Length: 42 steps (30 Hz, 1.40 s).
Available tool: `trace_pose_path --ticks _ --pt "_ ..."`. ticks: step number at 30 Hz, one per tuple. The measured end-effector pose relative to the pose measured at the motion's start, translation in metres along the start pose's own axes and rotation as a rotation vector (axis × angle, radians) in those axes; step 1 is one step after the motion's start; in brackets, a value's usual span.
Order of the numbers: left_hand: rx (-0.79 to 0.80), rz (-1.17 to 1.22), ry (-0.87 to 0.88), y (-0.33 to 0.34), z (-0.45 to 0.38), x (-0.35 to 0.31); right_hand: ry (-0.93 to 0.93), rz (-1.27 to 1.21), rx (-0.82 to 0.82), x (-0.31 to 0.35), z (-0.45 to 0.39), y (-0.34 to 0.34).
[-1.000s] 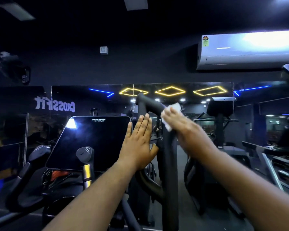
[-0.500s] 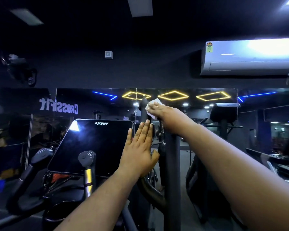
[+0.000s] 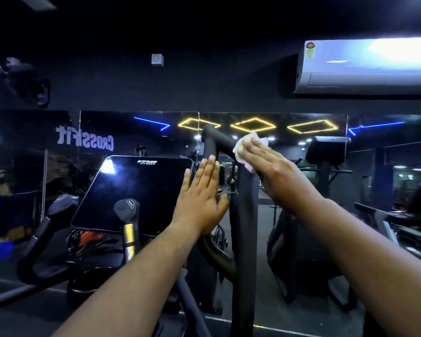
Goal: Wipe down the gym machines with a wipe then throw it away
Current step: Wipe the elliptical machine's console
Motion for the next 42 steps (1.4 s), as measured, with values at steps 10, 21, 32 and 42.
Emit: trace_pose_path --ticks 10,21,32,42 --pt "0.018 -0.029 0.004 0.002 0.005 -0.002 -0.034 0.011 0.035 0.035 0.076 0.043" --pt "0.015 -0.036 -0.011 0.003 0.005 0.001 0.126 -0.038 -0.085 0.003 0.019 -0.004" --pt "-0.006 0.068 -0.01 0.008 0.04 0.0 -0.169 0.018 0.22 0.056 0.106 0.053" --pt "0.023 -0.004 -0.027 0.004 0.042 0.0 -0.015 0.111 0.087 0.006 0.002 0.009"
Point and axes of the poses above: each hand's wrist, its own z-axis away from the middle knuckle, its own y-axis out of the palm, x = y × z, the point moved 6 cm from there along -z, towards the middle knuckle, and after that the axes turned 9 degrees about -x, right-handed, at the moved point
